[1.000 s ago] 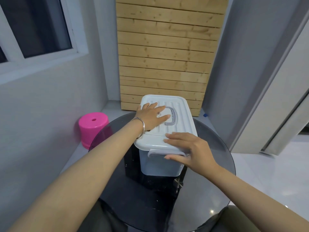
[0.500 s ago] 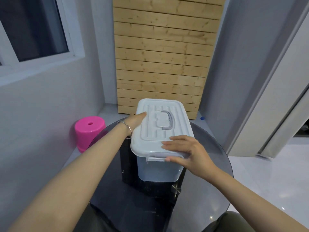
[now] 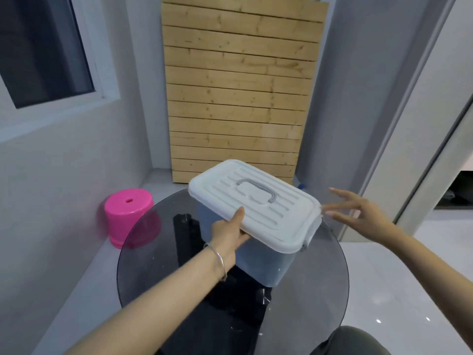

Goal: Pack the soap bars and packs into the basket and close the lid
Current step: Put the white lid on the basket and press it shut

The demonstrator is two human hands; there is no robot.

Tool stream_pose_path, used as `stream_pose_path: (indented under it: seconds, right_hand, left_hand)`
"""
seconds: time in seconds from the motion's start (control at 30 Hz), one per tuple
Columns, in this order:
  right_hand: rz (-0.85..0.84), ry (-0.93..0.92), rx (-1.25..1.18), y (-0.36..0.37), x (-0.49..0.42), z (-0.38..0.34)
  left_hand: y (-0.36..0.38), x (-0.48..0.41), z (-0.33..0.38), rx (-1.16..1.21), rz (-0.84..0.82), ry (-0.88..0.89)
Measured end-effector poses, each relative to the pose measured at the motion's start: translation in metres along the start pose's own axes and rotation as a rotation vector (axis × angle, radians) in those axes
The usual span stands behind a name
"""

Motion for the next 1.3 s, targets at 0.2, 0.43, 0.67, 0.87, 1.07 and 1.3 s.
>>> stream_pose_path:
  seconds: [0.2,0.43,0.67,0.87,1.07,1.3]
  right_hand:
    - [0.131,0.585,-0.444,0.048,0.014,-0.003]
    - [0.433,0.881,-0.831,0.08,0.054,-0.016]
    - [0.463,0.842,-0.854,0.081,0.045,-0.009]
    - [0.062,0.817,-0.767,0.088,-0.023,0.005]
    - [0.183,0.098,-0.092,0.084,-0.07,-0.084]
    - [-0.236,-0.258,0.041,0.205,-0.112,-0.21]
  left_hand:
    - [-0.01,0.009,-0.009,-0.125,-0.07,0.013]
    - [-0.068,-0.069,0.082,-0.231,0.289,0.19]
    - [-0.061,-0.082,0.077,-0.362,0.037,0.146]
    - [-0.083,-0.074,0.069,-0.407,0.192,0.247]
    - [-0.079,-0.08,0.085,-0.434,0.057,0.096]
    - [-0.078,-0.086,0.085,-0.418,0.051,0.101]
Point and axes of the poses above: each hand's wrist, its own x-axis away from the middle knuckle, its own y-axis out of the palm, z = x × y, the point moved 8 cm from there along -x, towards the middle knuckle, and after that the axes turned 12 degrees about z, right-handed, at the moved point
